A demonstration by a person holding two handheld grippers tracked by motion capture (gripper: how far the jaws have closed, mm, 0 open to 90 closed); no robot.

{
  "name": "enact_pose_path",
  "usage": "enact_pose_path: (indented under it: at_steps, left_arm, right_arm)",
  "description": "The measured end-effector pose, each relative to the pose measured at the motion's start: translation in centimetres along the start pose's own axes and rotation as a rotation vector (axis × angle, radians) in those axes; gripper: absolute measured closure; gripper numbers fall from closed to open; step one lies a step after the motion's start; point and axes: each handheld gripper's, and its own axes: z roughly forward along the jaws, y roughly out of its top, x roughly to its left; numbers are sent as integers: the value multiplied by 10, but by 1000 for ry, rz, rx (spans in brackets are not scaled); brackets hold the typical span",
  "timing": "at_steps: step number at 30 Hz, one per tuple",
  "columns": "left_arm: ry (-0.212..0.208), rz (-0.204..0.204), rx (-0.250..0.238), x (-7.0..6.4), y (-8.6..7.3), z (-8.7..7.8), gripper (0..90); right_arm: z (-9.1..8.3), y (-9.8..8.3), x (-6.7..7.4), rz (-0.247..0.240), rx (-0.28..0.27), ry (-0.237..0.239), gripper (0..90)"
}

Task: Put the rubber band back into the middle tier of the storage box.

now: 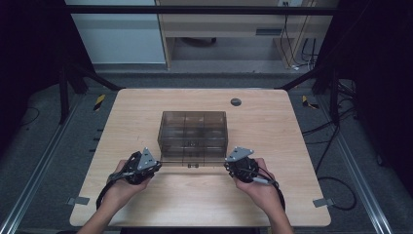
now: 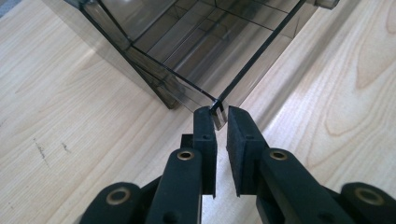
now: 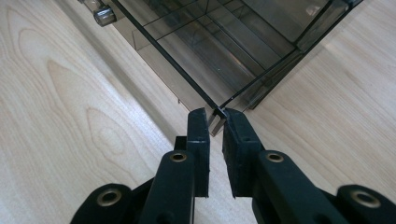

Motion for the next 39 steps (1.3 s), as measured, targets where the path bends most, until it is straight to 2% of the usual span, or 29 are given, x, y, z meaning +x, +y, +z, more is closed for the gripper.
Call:
enact_pose_path:
  at_steps: [1,3,7,16,17,21,22,23,25,32,39]
  left_arm:
    - [0,-11,-9,-2,0,0,817]
    - [1,-3,0,-3,-1,-2,816]
    - [0,-15,-5,-6,-2,-3,816]
    - [-2,-7,13,-10,-4,-7,817]
    - [-5,-19,4,-12,-4,-7,818]
    - [-5,-14,10,-15,-5,-9,818]
    - [-5,6,28,-15,-5,-11,818]
    - [-5,-10,15,-17,-6,-10,818]
    - [-8,6,29,-18,-6,-12,818]
    - [-13,0,34,-22,-6,-11,819]
    - [-21,15,54,-22,-6,-9,821]
  right_arm:
    - [-1,-1,1,-1,0,-2,813]
    - [-2,-1,2,0,0,0,813]
    - [-5,-2,5,-2,4,0,814]
    - [-8,-4,11,-10,13,0,816]
    - [-8,-5,12,-12,15,-1,816]
    - [-10,-7,15,-12,14,0,817]
    - [-11,-7,15,-13,15,3,817]
    - [-11,-8,16,-14,18,2,817]
    - [-12,-9,18,-10,18,0,816]
    - [-13,-11,20,-14,25,1,816]
    - [-11,-12,20,-16,38,2,816]
